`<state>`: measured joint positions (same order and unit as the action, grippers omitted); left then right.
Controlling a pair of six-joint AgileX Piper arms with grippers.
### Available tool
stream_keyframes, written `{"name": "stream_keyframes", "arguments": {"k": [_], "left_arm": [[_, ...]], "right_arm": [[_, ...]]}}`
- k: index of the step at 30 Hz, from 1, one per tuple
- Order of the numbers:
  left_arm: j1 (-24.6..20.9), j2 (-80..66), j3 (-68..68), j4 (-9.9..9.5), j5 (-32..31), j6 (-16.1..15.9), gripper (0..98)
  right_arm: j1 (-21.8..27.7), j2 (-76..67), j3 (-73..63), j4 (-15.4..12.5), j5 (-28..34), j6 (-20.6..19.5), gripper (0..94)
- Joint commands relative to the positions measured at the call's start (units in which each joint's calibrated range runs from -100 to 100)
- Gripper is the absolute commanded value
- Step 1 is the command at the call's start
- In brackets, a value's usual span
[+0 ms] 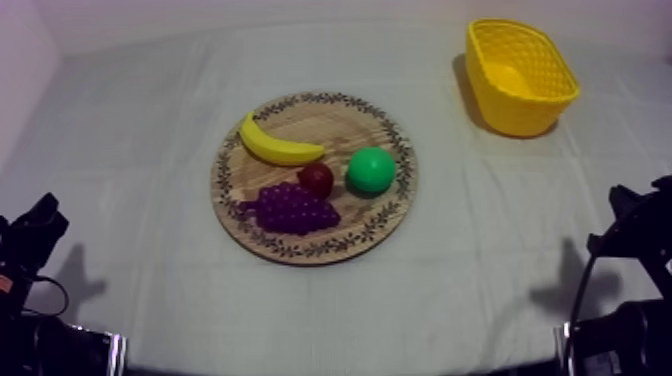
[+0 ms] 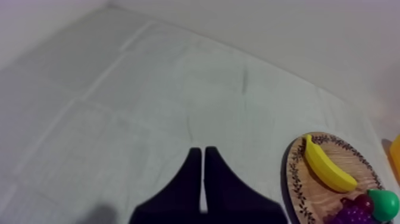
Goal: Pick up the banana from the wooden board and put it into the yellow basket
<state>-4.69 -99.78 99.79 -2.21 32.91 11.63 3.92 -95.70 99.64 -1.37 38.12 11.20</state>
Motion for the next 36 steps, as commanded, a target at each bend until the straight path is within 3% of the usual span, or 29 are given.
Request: {"name": "stream_keyframes", "arguments": {"k": [1, 21, 29, 32, 36], "left_arm": [[0.02, -0.05, -0.01, 0.03, -0.01, 0.02, 0.1], [0.02, -0.05, -0.01, 0.03, -0.01, 0.02, 0.1], [0.02, -0.05, -0.01, 0.03, -0.01, 0.02, 0.1], [0.02, -0.05, -0.01, 0.03, -0.01, 0.02, 0.1], [0.02, -0.05, -0.01, 0.03, -0.01, 0.01, 0.1]], "right_arm": [[-0.01, 0.02, 0.02, 0.03, 0.02, 0.01, 0.7], [-0.01, 0.02, 0.02, 0.03, 0.02, 0.02, 0.6], [-0.08, 0.02, 0.06, 0.04, -0.12, 1.83, 0.6], [0.09, 0.02, 0.11, 0.31, -0.21, 0.67, 1.0], [0.72, 0.02, 0.07, 0.42, 0.52, 2.60, 1.6]]}}
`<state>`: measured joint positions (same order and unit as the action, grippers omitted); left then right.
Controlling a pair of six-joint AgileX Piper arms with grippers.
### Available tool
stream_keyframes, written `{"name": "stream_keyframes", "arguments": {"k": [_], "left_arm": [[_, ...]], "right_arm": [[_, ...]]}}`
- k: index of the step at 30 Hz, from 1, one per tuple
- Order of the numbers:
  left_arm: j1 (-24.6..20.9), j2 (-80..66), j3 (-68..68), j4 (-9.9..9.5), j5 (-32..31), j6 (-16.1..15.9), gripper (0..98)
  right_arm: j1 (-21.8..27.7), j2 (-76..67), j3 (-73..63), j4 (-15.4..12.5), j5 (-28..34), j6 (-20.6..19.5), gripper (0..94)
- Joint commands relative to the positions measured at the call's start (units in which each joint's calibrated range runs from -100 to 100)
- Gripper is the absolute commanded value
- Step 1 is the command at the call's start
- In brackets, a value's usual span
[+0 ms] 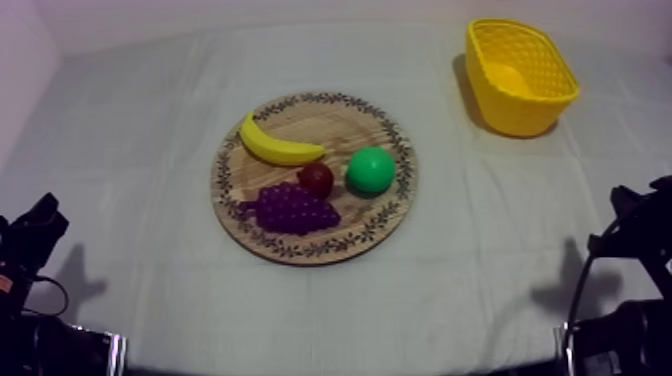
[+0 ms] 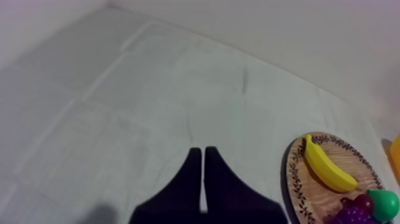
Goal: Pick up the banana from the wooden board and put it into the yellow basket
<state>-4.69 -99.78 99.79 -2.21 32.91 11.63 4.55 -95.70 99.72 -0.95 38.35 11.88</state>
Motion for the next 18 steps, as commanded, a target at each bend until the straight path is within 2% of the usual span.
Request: {"name": "stream_keyframes", "arguments": {"k": [1, 6, 12, 18], "left_arm": [[0.02, -0.05, -0.01, 0.03, -0.01, 0.00, 0.1], [0.02, -0.05, -0.01, 0.03, -0.01, -0.01, 0.1], [0.02, -0.05, -0.01, 0.03, -0.01, -0.01, 0.1], [0.02, -0.05, -0.01, 0.03, -0.01, 0.00, 0.1]], "right_arm": [[0.16, 0.02, 0.01, 0.00, 0.19, 2.57, 2.5], [0.38, -0.02, 0.05, -1.19, -0.22, 5.33, 1.3], [-0.32, 1.34, -0.92, -2.49, 0.01, 6.52, 0.6], [-1.88, 10.71, -10.64, -4.59, 0.53, 8.18, 0.6]]}}
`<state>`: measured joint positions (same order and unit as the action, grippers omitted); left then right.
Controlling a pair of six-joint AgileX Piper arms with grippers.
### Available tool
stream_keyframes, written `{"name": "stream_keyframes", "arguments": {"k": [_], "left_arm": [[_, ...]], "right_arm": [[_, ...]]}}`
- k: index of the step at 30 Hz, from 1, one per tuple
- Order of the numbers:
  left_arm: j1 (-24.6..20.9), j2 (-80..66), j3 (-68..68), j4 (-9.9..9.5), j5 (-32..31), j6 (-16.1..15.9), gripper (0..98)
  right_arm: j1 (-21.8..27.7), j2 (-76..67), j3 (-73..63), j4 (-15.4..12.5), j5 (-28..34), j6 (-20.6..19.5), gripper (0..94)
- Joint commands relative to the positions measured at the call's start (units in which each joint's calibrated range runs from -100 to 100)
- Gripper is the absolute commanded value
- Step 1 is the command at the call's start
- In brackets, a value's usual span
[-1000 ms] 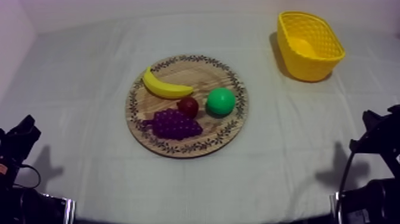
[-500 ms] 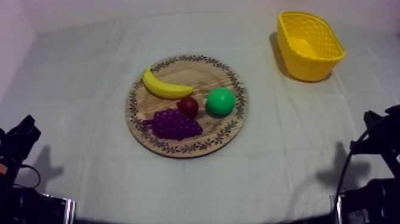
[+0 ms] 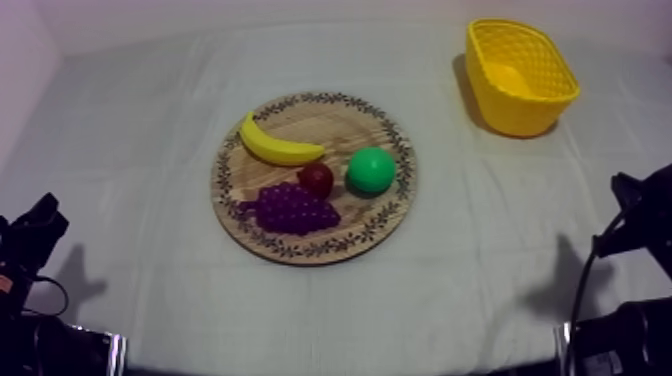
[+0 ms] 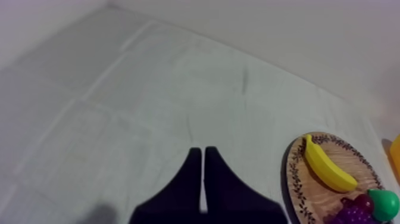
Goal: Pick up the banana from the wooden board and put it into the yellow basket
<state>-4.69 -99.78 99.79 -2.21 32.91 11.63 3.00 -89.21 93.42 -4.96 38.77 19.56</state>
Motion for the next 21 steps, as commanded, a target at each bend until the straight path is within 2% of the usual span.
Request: {"name": "stream_keyframes", "arguments": {"k": [1, 10, 21], "left_arm": [[0.02, -0.05, -0.01, 0.03, -0.01, 0.00, 0.1], [0.02, -0.05, -0.01, 0.03, -0.01, 0.01, 0.1], [0.02, -0.05, -0.01, 0.03, -0.01, 0.02, 0.1]], "right_arm": [[-0.71, 6.60, -6.74, -1.12, 0.15, 1.03, 0.6], [-5.28, 30.05, -31.42, -5.40, 0.87, 4.56, 0.6], [-14.21, 58.48, -62.19, -6.19, 5.54, 4.59, 0.6]]}}
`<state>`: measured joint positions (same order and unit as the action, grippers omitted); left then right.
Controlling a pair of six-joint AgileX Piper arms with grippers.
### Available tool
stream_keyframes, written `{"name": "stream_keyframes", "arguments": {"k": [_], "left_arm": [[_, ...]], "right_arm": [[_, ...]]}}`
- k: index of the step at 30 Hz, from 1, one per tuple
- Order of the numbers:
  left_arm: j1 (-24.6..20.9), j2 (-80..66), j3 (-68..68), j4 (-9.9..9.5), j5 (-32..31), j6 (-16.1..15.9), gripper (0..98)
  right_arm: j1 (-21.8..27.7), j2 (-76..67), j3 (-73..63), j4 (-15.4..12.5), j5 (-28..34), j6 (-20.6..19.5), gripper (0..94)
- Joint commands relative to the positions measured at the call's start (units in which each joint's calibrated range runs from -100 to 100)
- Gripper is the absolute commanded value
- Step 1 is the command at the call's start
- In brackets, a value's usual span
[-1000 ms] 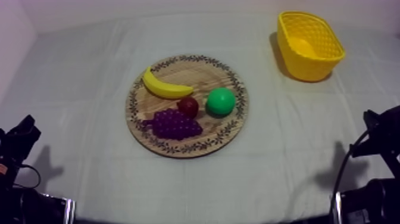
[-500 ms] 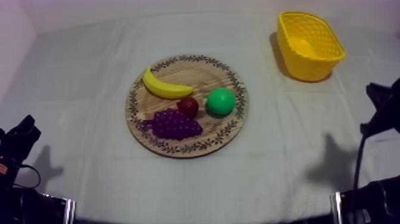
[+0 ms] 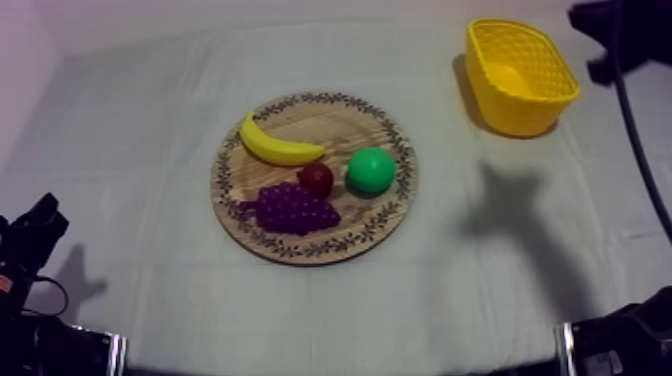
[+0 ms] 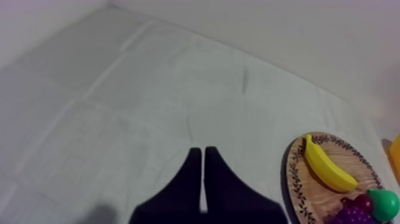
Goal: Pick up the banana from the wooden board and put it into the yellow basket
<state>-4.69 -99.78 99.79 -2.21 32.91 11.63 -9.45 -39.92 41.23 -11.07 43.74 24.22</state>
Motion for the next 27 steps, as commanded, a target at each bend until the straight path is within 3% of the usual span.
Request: {"name": "stream_keyframes", "arguments": {"k": [1, 14, 24, 27], "left_arm": [[0.02, -0.05, -0.01, 0.03, -0.01, -0.01, 0.1], [0.02, -0.05, -0.01, 0.03, -0.01, 0.00, 0.1], [0.02, -0.05, -0.01, 0.03, -0.01, -0.02, 0.1], [0.02, -0.05, -0.01, 0.03, -0.01, 0.01, 0.1]], "right_arm": [[-2.77, 11.39, -12.29, 0.04, 0.92, -0.26, 0.6], [-15.19, 33.72, -32.58, 3.92, 4.35, -3.86, 0.6], [-21.20, 43.13, -35.14, 11.63, 2.01, -14.76, 0.8], [-21.87, 44.74, -35.28, 12.82, 2.19, -16.65, 0.8]]}}
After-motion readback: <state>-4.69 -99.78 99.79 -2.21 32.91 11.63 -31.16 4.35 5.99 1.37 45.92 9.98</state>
